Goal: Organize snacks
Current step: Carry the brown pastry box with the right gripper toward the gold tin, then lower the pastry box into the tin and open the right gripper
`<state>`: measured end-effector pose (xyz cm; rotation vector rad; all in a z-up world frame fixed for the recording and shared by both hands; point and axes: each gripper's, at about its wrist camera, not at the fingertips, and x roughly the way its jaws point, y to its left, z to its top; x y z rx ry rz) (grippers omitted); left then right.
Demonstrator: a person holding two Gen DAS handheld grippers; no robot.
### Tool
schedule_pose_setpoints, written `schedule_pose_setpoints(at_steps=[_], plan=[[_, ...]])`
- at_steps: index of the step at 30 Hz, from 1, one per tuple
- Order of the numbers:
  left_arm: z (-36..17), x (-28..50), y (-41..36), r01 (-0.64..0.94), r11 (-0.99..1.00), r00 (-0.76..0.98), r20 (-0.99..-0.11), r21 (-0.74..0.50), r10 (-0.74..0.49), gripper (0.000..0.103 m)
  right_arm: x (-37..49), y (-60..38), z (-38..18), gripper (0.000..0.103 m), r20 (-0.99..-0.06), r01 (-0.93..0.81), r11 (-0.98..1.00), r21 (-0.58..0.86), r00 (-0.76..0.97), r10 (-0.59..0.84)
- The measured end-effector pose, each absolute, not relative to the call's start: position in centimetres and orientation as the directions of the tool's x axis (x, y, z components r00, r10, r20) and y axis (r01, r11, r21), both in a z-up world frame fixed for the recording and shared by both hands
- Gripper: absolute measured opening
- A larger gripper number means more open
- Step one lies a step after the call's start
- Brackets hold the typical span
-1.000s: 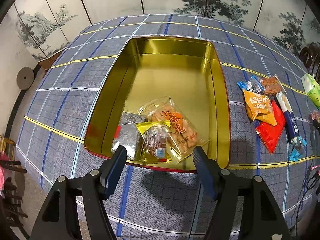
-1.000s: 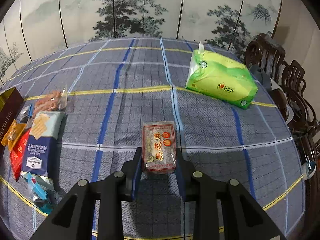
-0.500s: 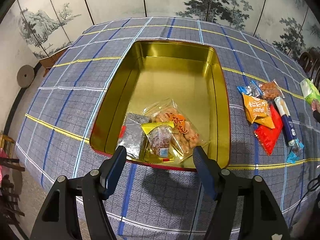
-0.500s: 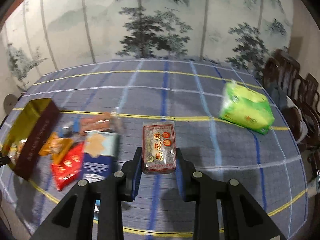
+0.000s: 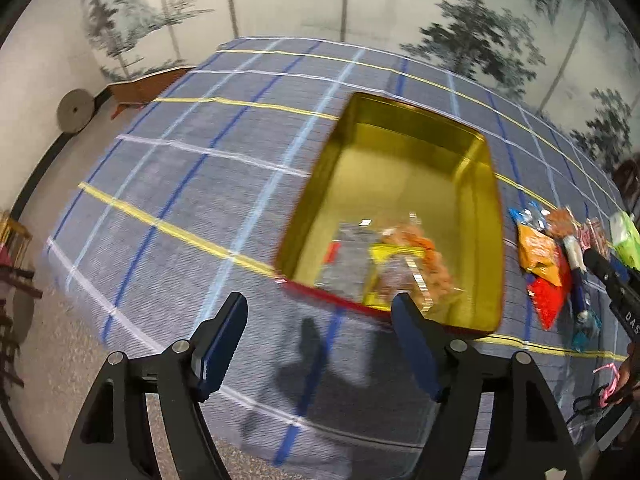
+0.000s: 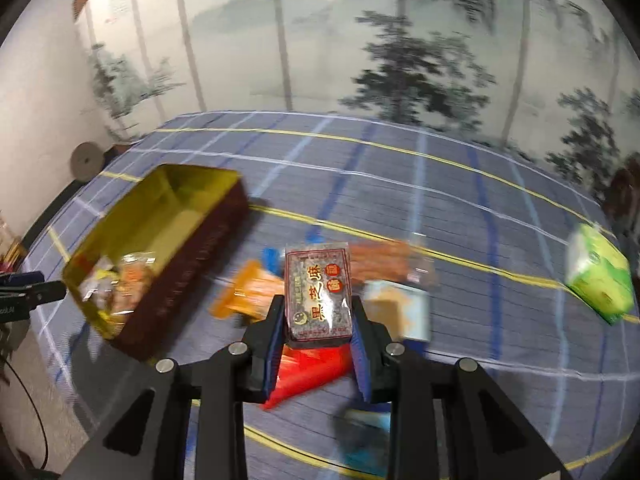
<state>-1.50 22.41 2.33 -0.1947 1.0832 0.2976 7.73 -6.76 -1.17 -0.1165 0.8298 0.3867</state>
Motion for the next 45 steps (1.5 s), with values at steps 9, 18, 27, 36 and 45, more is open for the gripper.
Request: schedule_pose_setpoints(at_steps=[9,18,27,36,45], plan=[[1.7,-3.6,25.5,-0.412,0.911,0.393,-0.898,0.022,0.200,0.072,6.5,1.2,-0.7,0.030,-0.730,-0.540,0.840,0.059,0.550,0.405],[1.5,-4.3,26.3,-0.432,0.901,0.378,-0.902,0.030,0.211,0.073,5.5,7.4,-1.2,0.030,-0.747,-0.649,0.760,0.026,0.493,0.446],[0.9,-4.8,27.0,-0.452,0.892,0.366,-0.909,0.015,0.201,0.074,6.1,9.4,-2.3,0.030,-0.786,-0.681,0.732,-0.018,0.463,0.411],[0.9,-5.1,27.2,-0.457,0.890,0.357,-0.913,0.014,0.197,0.074,6.7,10.7,-3.0,0.030,-0.802,-0.696,0.717,-0.034,0.448,0.396],[1.1,-5.2,26.9,-0.452,0.892,0.358,-0.912,0.018,0.200,0.074,7.0,11.0,-3.7,0.030,-0.812,-0.694,0.719,-0.027,0.435,0.389]])
